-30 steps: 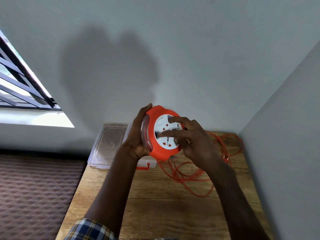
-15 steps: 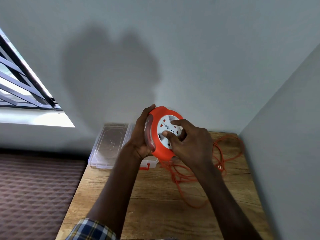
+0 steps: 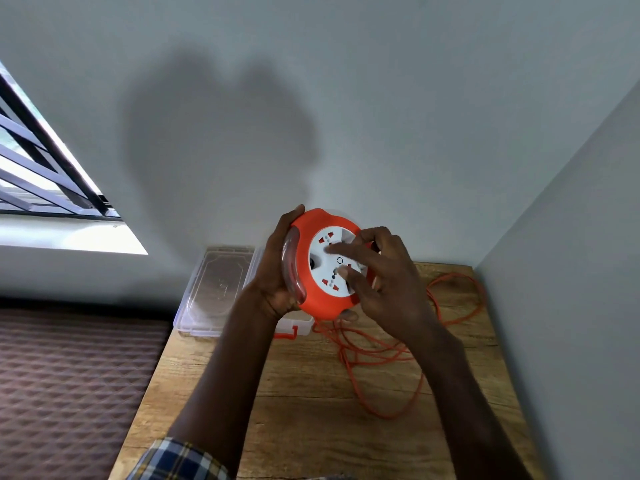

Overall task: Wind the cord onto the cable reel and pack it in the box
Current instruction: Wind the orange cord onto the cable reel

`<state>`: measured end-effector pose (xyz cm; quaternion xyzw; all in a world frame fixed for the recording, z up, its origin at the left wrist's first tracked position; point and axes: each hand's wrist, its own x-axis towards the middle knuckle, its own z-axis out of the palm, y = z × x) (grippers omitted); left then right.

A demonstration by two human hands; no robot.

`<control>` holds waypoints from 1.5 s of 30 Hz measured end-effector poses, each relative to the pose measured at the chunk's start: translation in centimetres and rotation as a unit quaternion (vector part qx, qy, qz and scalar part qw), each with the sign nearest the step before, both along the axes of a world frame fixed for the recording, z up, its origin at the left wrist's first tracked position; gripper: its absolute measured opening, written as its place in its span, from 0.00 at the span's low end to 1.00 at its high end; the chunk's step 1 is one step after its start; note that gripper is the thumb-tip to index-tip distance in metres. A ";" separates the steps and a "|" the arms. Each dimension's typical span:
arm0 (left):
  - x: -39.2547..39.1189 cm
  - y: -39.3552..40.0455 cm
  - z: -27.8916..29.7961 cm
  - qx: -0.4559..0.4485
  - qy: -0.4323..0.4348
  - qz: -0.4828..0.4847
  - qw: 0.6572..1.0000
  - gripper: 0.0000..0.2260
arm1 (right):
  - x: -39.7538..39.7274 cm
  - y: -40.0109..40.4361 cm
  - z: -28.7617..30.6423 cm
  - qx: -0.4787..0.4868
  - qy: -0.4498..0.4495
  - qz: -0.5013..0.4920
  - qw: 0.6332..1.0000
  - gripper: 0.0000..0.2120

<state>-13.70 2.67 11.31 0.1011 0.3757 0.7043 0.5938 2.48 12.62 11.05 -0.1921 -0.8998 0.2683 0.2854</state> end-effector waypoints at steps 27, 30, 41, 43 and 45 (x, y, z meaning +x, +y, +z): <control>-0.2 0.2 -0.5 -0.006 0.041 -0.004 0.999 0.28 | -0.8 -2.3 1.1 -0.059 0.004 -0.143 0.988 0.20; -0.7 -0.2 -0.5 0.010 0.024 0.003 1.000 0.27 | 0.2 -0.5 0.5 0.016 0.014 -0.055 0.998 0.15; -0.7 -0.2 -0.9 0.012 0.013 -0.005 1.000 0.28 | 0.3 0.5 -0.1 0.078 -0.061 0.037 0.994 0.25; -0.6 -0.2 -0.7 0.011 0.016 -0.007 1.000 0.28 | 0.2 0.4 0.1 0.096 -0.061 0.015 0.993 0.25; -0.5 -0.2 -0.8 0.008 0.024 -0.007 1.000 0.28 | 0.4 0.0 0.3 0.088 -0.058 -0.013 0.994 0.25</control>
